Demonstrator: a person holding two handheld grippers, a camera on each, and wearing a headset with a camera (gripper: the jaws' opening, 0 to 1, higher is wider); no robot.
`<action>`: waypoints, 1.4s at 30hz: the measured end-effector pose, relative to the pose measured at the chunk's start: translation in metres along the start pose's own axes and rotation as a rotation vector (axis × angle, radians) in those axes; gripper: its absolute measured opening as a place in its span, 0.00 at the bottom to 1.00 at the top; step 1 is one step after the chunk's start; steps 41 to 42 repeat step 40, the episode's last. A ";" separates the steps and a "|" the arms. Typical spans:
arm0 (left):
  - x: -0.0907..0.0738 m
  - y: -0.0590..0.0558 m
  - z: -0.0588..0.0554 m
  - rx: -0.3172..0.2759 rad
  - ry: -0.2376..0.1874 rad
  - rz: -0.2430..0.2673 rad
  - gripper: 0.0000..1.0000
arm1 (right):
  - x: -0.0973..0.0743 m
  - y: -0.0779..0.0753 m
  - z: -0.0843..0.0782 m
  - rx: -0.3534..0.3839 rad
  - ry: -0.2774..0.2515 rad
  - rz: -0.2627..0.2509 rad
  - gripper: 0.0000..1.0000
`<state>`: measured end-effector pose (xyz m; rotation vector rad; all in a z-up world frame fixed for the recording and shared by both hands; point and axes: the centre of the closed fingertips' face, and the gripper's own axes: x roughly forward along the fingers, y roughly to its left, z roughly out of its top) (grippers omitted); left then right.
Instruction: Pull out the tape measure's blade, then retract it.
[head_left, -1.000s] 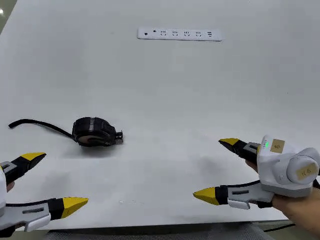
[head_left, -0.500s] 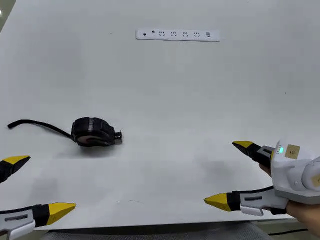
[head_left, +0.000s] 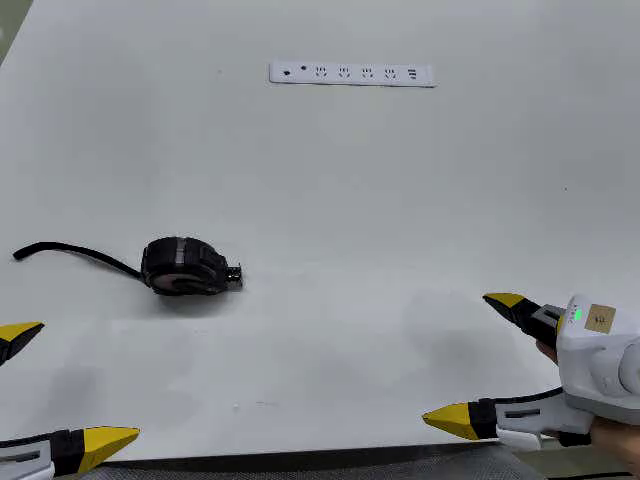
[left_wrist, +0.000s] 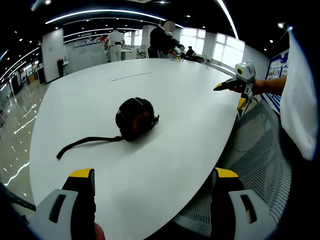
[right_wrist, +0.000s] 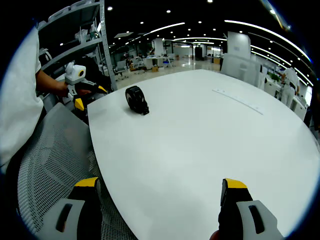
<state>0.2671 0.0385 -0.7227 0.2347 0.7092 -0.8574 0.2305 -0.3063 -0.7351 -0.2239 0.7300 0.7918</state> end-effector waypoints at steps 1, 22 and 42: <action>0.000 0.000 0.001 -0.005 -0.004 0.000 0.95 | -0.001 -0.001 -0.001 0.003 0.000 -0.002 0.99; 0.001 -0.004 0.004 0.026 -0.017 -0.003 0.99 | -0.007 -0.006 -0.004 0.025 -0.005 -0.020 0.99; 0.002 -0.004 0.006 0.023 -0.022 -0.001 0.99 | -0.009 -0.008 -0.005 0.035 -0.006 -0.028 0.99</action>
